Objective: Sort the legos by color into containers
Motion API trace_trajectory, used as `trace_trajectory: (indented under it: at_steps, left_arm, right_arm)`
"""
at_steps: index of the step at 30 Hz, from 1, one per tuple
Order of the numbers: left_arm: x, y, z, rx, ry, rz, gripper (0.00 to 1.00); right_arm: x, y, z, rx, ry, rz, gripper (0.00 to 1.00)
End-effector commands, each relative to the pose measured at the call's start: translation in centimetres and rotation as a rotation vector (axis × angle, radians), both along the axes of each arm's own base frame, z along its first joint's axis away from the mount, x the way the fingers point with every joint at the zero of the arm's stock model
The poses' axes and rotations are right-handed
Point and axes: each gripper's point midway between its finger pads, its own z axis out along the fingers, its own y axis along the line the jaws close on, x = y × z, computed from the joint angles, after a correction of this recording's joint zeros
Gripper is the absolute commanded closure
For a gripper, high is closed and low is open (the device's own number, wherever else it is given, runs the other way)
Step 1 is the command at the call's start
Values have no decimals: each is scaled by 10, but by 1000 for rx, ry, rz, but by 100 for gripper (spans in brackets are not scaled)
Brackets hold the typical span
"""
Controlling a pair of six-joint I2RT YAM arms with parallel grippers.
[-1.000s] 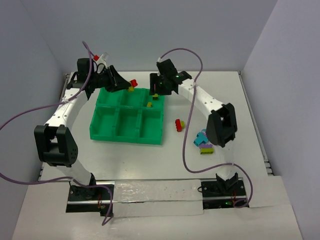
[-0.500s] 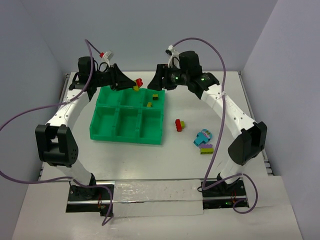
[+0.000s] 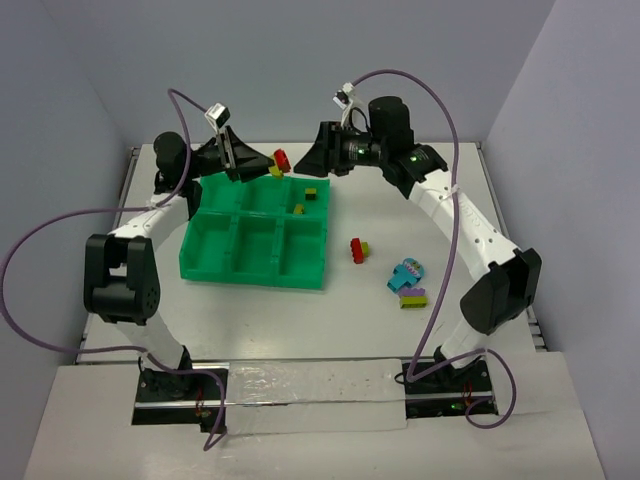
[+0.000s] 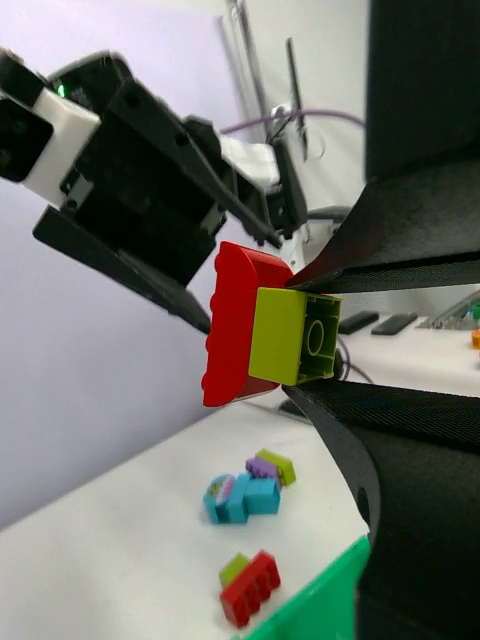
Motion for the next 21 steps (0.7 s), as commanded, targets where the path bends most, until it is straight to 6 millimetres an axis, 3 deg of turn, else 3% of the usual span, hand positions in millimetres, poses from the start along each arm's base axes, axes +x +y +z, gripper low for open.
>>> trace_trajectory:
  at_steps: [1,2,4,5,8,12,16,21]
  left_arm:
    - [-28,3,39,-158,-21,-119,100]
    - [-27,4,36,-180,13,-129,100]
    - [-29,3,36,-190,53,-145,100]
    - [-29,3,36,-185,47,-143,100]
    - [-29,1,34,-140,57,-127,100]
    - [-27,-3,33,-68,65,-103,100]
    - [-31,-5,31,-20,67,-98,100]
    - [-37,-7,29,-11,72,-99,100]
  right_arm:
    - [-15,-13,32,-11,-284,80,41]
    - [-21,-14,37,-13,-436,139,44]
    - [-26,-20,33,-19,-551,128,44]
    - [-24,-21,44,2,-655,114,43]
    - [-27,-27,51,-4,-807,105,37]
    - [-18,-20,52,-75,-846,179,37]
    - [-22,-13,58,-55,-976,238,37]
    - [-11,-3,64,-42,-982,265,36]
